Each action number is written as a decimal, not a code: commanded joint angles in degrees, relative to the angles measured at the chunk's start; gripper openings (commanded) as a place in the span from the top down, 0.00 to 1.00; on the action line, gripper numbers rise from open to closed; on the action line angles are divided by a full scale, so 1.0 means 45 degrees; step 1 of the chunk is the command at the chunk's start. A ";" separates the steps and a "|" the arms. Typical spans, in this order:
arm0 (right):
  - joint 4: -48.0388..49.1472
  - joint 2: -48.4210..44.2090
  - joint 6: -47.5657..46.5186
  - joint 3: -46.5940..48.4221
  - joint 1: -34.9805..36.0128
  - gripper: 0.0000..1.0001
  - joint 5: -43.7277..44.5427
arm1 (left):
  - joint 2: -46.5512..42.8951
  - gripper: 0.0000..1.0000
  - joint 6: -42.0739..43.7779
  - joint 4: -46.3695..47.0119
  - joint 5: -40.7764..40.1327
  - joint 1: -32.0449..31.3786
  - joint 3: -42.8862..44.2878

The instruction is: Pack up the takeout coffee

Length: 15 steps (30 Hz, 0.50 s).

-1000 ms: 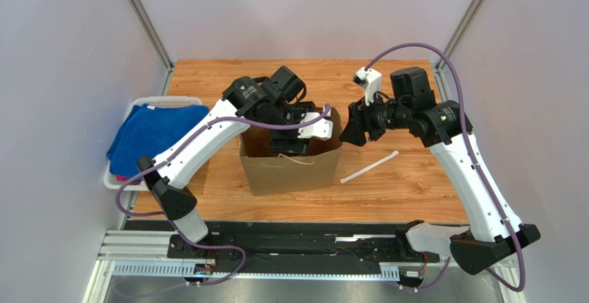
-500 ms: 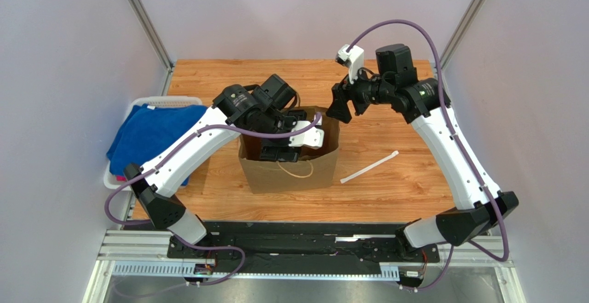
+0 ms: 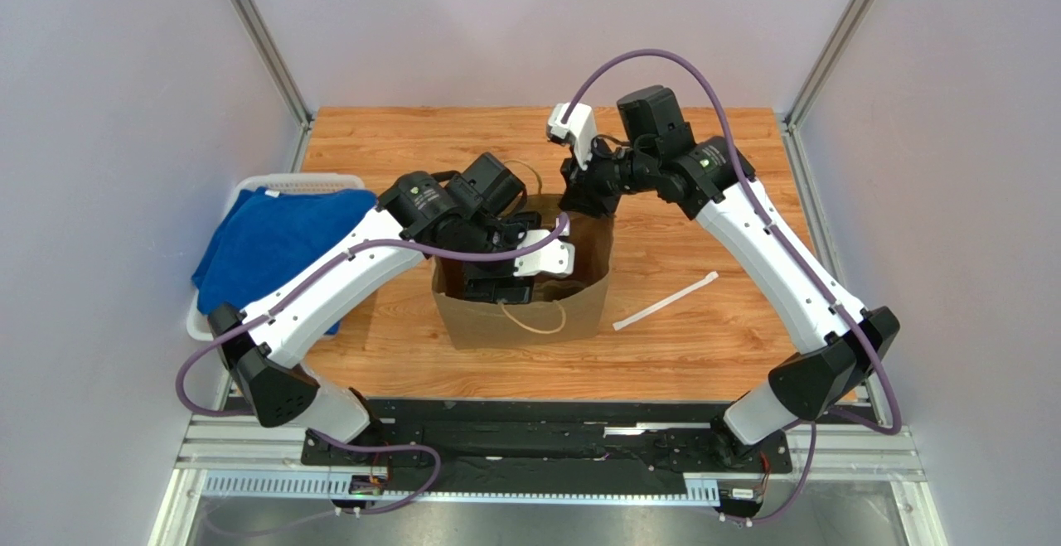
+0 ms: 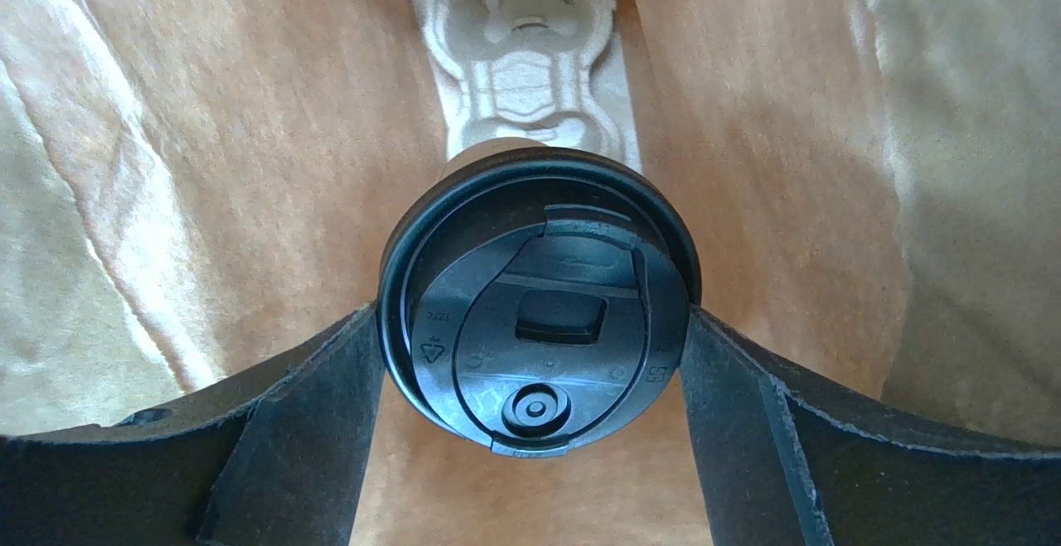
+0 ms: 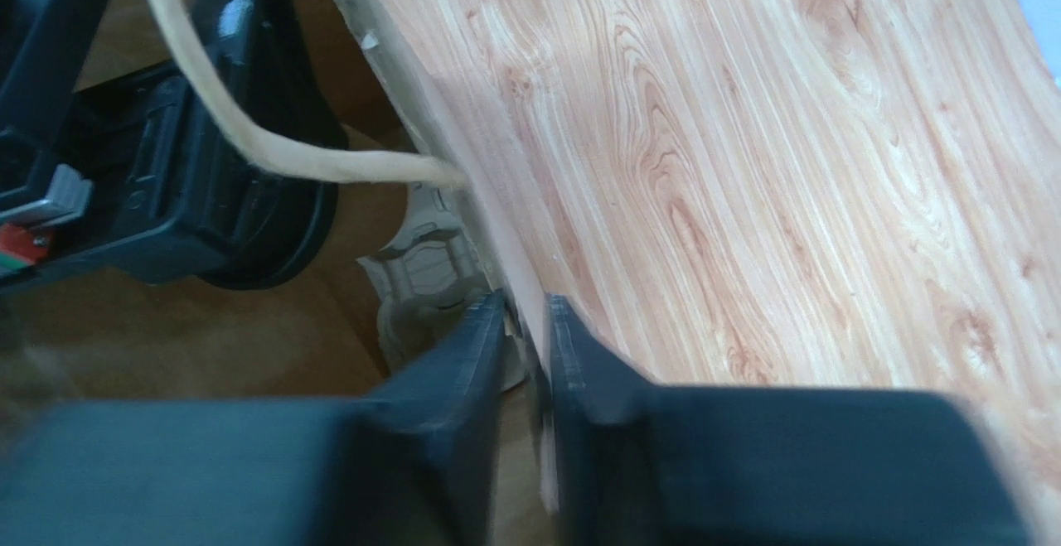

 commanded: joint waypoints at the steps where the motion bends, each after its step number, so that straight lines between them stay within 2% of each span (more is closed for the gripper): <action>1: 0.0908 -0.0716 -0.0243 -0.0220 0.0236 0.94 0.0553 | -0.0965 0.83 -0.0832 0.0828 0.0103 -0.0049 -0.0865; 2: 0.1124 -0.0912 -0.0029 -0.0318 0.0295 1.00 0.1000 | -0.1043 0.83 -0.1103 0.0965 0.0064 -0.0049 -0.1273; 5: 0.2353 -0.1671 0.0460 -0.0864 0.0354 1.00 0.1744 | -0.1336 0.84 -0.1593 0.1395 -0.0229 -0.0049 -0.2093; 9: 0.4148 -0.2884 0.1553 -0.2092 0.0451 1.00 0.1786 | -0.1921 0.84 -0.1887 0.2331 -0.1029 -0.0049 -0.3189; 15: 0.5381 -0.4565 0.1634 -0.3949 0.1193 1.00 0.2117 | -0.2586 0.84 -0.2706 0.3463 -0.1752 -0.0069 -0.4577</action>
